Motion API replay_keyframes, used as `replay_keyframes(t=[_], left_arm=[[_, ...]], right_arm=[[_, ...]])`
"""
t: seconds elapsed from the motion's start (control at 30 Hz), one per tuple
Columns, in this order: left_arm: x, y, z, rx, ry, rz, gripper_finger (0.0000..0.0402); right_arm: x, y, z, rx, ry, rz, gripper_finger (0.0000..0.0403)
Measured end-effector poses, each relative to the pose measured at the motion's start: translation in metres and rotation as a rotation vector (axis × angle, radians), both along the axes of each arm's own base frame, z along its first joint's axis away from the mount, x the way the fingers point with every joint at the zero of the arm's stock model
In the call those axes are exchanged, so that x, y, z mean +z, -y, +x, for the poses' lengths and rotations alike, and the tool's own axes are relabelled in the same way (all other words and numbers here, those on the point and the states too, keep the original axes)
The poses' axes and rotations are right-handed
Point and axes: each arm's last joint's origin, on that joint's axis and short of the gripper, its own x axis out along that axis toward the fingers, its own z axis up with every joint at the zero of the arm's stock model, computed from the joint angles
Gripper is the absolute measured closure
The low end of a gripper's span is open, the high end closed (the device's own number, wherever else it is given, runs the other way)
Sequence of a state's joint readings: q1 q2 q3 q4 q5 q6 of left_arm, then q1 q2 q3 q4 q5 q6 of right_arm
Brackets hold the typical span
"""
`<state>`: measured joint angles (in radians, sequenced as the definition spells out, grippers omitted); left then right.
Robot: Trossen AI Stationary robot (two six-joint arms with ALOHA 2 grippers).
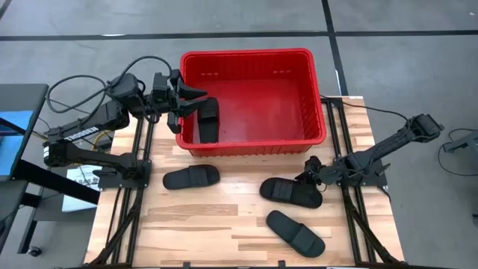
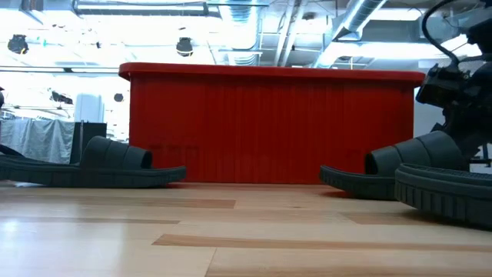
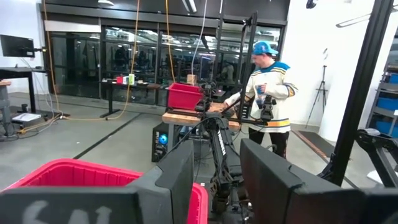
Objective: Pick and place slides into bin
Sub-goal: Put the black slide into the red bin
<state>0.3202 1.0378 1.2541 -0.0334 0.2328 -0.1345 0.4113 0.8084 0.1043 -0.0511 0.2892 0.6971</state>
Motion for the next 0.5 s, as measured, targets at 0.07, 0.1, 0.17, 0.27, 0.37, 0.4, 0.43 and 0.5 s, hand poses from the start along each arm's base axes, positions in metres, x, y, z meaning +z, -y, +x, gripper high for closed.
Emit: replay_keyframes(t=[0.07, 0.1, 0.17, 0.27, 0.37, 0.4, 0.43, 0.5], left_arm=[[0.000, 0.000, 0.000, -0.007, 0.000, 0.001, 0.0281], [0.000, 0.000, 0.000, -0.007, 0.000, 0.001, 0.0281], [0.000, 0.000, 0.000, -0.007, 0.000, 0.001, 0.0281], [0.000, 0.000, 0.000, -0.006, 0.000, 0.001, 0.0281], [0.000, 0.000, 0.000, -0.004, 0.001, 0.001, 0.0281], [0.000, 0.000, 0.000, 0.006, 0.001, -0.001, 0.0281], [0.000, 0.000, 0.000, 0.014, 0.002, -0.002, 0.0281], [0.000, -0.001, 0.000, 0.028, 0.003, -0.007, 0.0281]], right_arm=[[-0.001, 0.000, 0.001, -0.005, -0.009, -0.002, 0.0327], [-0.002, 0.000, 0.002, -0.007, -0.008, -0.001, 0.0327], [-0.001, 0.000, 0.005, -0.013, 0.009, 0.006, 0.0327], [0.002, -0.002, 0.009, -0.014, 0.059, 0.028, 0.0327], [0.001, -0.003, 0.011, -0.014, 0.068, 0.031, 0.0327], [0.001, -0.003, 0.012, -0.015, 0.067, 0.031, 0.0327], [0.000, -0.003, 0.012, -0.014, 0.063, 0.029, 0.0327], [0.000, -0.003, 0.012, -0.013, 0.055, 0.028, 0.0327]])
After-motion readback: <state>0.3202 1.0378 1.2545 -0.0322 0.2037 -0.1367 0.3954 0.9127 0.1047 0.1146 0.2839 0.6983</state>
